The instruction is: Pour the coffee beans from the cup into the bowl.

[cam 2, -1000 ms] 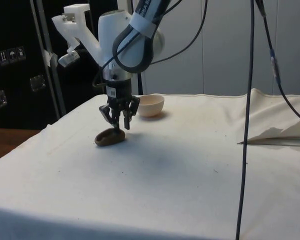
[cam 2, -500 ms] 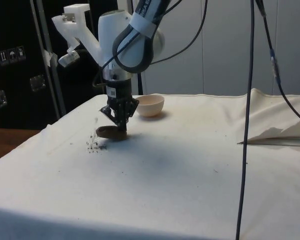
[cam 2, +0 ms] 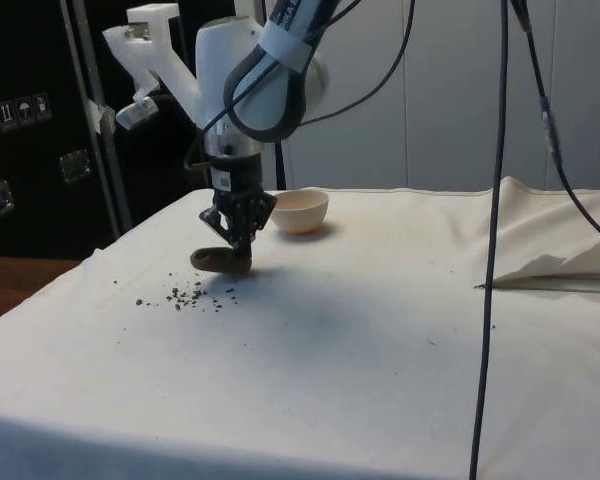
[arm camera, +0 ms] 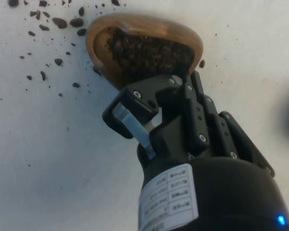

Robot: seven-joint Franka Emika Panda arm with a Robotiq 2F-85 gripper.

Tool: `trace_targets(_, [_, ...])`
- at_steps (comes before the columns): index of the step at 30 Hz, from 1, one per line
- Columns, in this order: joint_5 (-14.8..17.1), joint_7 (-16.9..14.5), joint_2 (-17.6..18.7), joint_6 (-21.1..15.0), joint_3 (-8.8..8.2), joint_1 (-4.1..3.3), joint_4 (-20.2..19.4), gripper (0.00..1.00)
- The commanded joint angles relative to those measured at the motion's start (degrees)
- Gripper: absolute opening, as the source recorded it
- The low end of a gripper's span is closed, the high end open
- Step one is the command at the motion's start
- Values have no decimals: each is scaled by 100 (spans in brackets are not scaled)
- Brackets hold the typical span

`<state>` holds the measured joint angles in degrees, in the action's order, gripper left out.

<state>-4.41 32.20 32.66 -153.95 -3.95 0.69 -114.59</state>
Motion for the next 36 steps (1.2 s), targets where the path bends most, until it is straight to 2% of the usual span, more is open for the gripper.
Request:
trace_targets(1, [0, -6, -57, 46, -11, 0, 0, 0])
trace_targets(2, [-23, 6, -183, 166, -34, -17, -29, 0])
trace_targets(8, [-46, -6, -418, 458, -69, -17, -11, 0])
trace_targets(11, [-17, -34, -435, 476, -46, 0, 0, 0])
trace_targets(17, [-97, -17, -676, 785, -120, -17, 11, 0])
trace_targets(19, [-57, -46, -676, 779, -97, 0, 17, 0])
trace_targets(22, [-115, -23, -762, 934, -155, -23, 40, 0])
trace_targets(26, [-120, -40, -877, 1117, -189, -11, 80, 0])
trace_targets(27, [-80, -63, -854, 1066, -166, 0, 74, 0])
trace_targets(36, [-155, -97, -1054, 1490, -304, 11, 183, 0])
